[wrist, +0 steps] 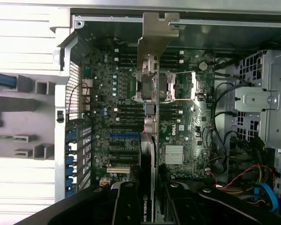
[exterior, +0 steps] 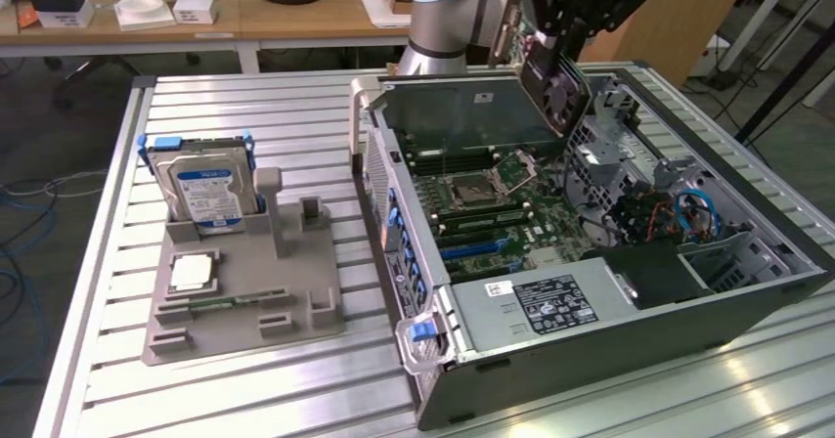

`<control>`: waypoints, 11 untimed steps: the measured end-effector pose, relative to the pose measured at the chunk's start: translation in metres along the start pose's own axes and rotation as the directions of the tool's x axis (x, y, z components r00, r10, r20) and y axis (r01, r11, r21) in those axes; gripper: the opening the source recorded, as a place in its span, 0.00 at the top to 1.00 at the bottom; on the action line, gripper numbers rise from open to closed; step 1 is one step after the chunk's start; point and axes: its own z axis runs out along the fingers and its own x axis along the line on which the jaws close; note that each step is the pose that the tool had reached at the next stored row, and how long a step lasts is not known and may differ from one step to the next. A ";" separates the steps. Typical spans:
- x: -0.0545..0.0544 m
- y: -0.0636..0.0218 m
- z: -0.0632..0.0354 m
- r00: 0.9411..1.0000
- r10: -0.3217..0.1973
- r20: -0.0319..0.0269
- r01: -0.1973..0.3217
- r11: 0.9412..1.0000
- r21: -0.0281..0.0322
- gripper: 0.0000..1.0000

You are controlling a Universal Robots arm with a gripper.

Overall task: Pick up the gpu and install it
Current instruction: 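Pick up the gpu and move the gpu toward the slot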

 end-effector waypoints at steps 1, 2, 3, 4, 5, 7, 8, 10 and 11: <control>0.000 0.0000 0.0017 1.000 0.000 0.000 0.000 1.000 0.000 0.74; 0.000 -0.0001 0.0035 1.000 0.000 0.000 0.000 1.000 0.000 0.74; -0.001 -0.0002 0.0055 1.000 0.000 0.000 0.000 1.000 0.000 0.74; -0.001 -0.0002 0.0074 1.000 0.000 0.000 0.000 1.000 0.000 0.74; -0.001 -0.0002 0.0092 1.000 0.000 0.000 0.000 1.000 0.000 0.74; -0.002 0.0001 0.0128 1.000 0.000 0.000 0.000 1.000 0.000 0.74; -0.002 0.0003 0.0146 1.000 0.000 0.000 0.000 1.000 0.000 0.74; -0.002 0.0005 0.0183 1.000 0.000 0.000 0.000 1.000 0.000 0.74; -0.002 0.0007 0.0201 1.000 0.000 0.000 0.000 1.000 0.000 0.74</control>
